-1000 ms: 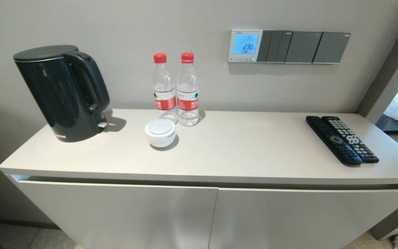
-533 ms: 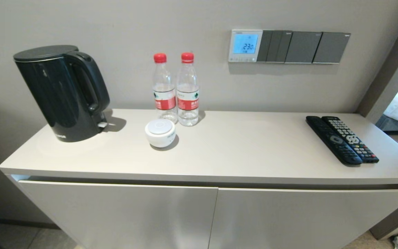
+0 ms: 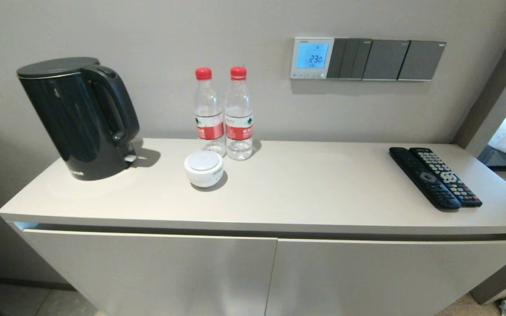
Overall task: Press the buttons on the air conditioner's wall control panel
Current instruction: Turn off the central air conditioner
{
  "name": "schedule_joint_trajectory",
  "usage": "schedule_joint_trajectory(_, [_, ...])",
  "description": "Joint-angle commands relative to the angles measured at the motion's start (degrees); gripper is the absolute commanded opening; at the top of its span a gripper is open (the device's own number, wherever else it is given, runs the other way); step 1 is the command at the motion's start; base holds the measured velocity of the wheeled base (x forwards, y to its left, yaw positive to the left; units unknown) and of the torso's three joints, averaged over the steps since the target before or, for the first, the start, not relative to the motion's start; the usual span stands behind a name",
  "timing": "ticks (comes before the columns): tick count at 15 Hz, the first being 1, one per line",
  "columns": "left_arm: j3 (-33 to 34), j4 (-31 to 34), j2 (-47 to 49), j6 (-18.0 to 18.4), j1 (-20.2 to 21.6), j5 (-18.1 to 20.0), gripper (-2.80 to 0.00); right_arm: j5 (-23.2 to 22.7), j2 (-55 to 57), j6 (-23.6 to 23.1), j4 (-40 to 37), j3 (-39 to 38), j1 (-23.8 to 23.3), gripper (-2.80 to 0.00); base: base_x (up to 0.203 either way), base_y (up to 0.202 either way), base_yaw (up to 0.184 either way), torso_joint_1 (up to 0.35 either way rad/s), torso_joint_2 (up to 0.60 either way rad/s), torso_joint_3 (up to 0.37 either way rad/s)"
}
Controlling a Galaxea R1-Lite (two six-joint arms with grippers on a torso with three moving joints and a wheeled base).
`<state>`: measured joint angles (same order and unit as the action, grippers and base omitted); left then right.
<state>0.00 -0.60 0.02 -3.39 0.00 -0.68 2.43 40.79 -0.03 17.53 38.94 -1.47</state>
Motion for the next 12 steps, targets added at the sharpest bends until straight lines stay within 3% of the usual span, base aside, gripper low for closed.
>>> schedule_joint_trajectory(1, [0.0, 0.0, 0.0, 0.0, 0.0, 0.0, -2.8, 3.6, 12.8, 0.2, 0.7, 5.8, 2.9, -2.8, 0.0, 0.0, 0.0, 0.0, 0.0, 0.0])
schedule_joint_trajectory(4, [0.0, 0.0, 0.0, 0.0, 0.0, 0.0, -2.8, 18.6, 24.8, 0.1, 4.3, 12.9, 20.7, -2.8, 0.0, 0.0, 0.0, 0.0, 0.0, 0.0])
schedule_joint_trajectory(5, [0.0, 0.0, 0.0, 0.0, 0.0, 0.0, -2.8, 21.7, 30.2, -0.5, 6.8, 15.5, 23.8, -2.8, 0.0, 0.0, 0.0, 0.0, 0.0, 0.0])
schedule_joint_trajectory(8, [0.0, 0.0, 0.0, 0.0, 0.0, 0.0, -2.8, 26.8, 43.9, -3.1, 12.7, 26.9, 25.3, -2.8, 0.0, 0.0, 0.0, 0.0, 0.0, 0.0])
schedule_joint_trajectory(12, [0.0, 0.0, 0.0, 0.0, 0.0, 0.0, -2.8, 27.5, 57.6, -5.1, 14.3, 42.2, 25.4, -2.8, 0.0, 0.0, 0.0, 0.0, 0.0, 0.0])
